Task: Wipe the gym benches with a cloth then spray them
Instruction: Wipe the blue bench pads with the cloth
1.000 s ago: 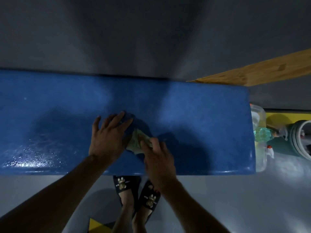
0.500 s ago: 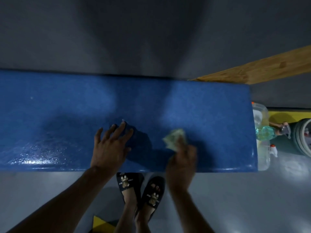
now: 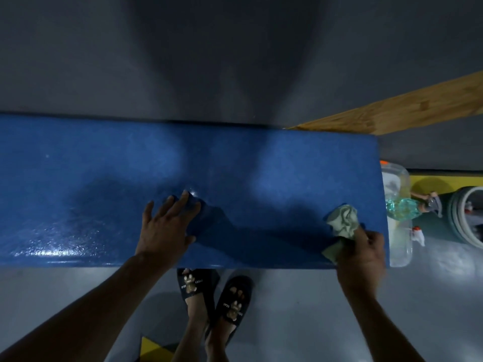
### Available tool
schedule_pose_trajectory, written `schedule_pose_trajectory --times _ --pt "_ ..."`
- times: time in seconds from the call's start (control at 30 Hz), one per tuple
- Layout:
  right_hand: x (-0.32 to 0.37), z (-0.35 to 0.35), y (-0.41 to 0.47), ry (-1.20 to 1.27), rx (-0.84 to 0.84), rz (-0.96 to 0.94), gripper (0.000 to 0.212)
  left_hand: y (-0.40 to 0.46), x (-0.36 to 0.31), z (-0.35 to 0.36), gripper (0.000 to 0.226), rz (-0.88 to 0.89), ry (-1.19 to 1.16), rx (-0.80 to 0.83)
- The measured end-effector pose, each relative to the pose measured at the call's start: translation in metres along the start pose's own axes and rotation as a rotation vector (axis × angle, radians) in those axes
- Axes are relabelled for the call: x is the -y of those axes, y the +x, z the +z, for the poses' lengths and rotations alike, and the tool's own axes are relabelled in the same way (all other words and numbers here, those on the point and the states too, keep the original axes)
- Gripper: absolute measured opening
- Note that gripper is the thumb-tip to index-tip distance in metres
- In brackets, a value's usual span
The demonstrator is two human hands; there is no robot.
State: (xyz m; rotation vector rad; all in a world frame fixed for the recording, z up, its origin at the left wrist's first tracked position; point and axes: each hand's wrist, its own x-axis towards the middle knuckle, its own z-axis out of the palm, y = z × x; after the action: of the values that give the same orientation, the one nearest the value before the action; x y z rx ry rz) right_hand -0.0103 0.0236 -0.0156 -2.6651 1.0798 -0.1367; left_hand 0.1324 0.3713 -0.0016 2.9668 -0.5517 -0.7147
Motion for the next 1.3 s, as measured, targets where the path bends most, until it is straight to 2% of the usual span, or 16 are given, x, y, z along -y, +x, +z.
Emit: schedule_pose_trajectory --times 0.1,0.2,0.27,0.33,0.37,0.43,0.53,0.6,0.67,0.8,0.93,1.0,1.03,1.13,1.23,1.3 --pt "0.047 0.035 -0.05 0.078 0.006 0.015 0.046 0.0 -0.003 0.002 0.085 -0.005 0.009 -0.005" --pt "0.121 0.052 -0.105 0.23 0.138 -0.216 0.034 -0.001 -0.002 0.002 0.084 -0.006 0.01 -0.011" --pt "0.153 0.045 -0.126 0.205 0.289 -0.454 0.047 -0.002 0.0 0.004 0.084 -0.004 0.005 -0.018" --pt "0.148 0.038 -0.114 0.159 0.427 -0.638 0.053 -0.003 0.001 0.006 0.085 -0.007 -0.001 -0.019" --pt "0.131 0.037 -0.099 0.114 0.438 -0.657 0.045 -0.003 0.001 0.006 0.085 -0.007 -0.007 -0.025" --pt "0.092 0.028 -0.063 0.052 0.408 -0.569 0.02 -0.003 0.0 0.006 0.084 -0.019 -0.003 -0.024" --pt "0.028 0.009 -0.013 0.021 0.216 -0.317 0.023 -0.003 -0.003 0.004 0.082 -0.023 0.008 0.0" --pt "0.006 0.001 0.002 -0.003 0.197 -0.125 0.027 -0.003 -0.004 0.003 0.081 -0.028 0.006 -0.002" --pt "0.01 0.006 -0.002 -0.039 0.134 -0.048 0.034 -0.004 -0.006 0.003 0.081 -0.03 0.0 0.0" --pt "0.082 0.037 -0.051 0.06 0.064 -0.143 0.058 -0.005 -0.006 0.005 0.082 -0.03 0.001 -0.013" --pt "0.143 0.039 -0.111 0.147 0.359 -0.408 0.055 -0.004 -0.004 0.006 0.082 -0.025 -0.018 -0.015" --pt "0.132 0.034 -0.114 0.13 0.419 -0.582 0.053 -0.003 -0.002 0.007 0.082 -0.024 -0.014 -0.001" --pt "0.115 0.034 -0.108 0.111 0.437 -0.589 0.048 -0.003 -0.002 0.007 0.082 -0.028 -0.014 0.01" --pt "0.05 0.017 -0.069 0.092 0.379 -0.398 0.034 -0.002 -0.002 0.01 0.081 -0.029 -0.021 0.003" --pt "-0.002 -0.01 -0.036 0.02 0.221 -0.163 0.046 -0.003 0.0 0.013 0.082 -0.026 -0.03 -0.011" --pt "-0.004 -0.011 -0.034 -0.019 0.209 -0.028 0.048 -0.002 0.0 0.014 0.082 -0.022 -0.03 -0.012"
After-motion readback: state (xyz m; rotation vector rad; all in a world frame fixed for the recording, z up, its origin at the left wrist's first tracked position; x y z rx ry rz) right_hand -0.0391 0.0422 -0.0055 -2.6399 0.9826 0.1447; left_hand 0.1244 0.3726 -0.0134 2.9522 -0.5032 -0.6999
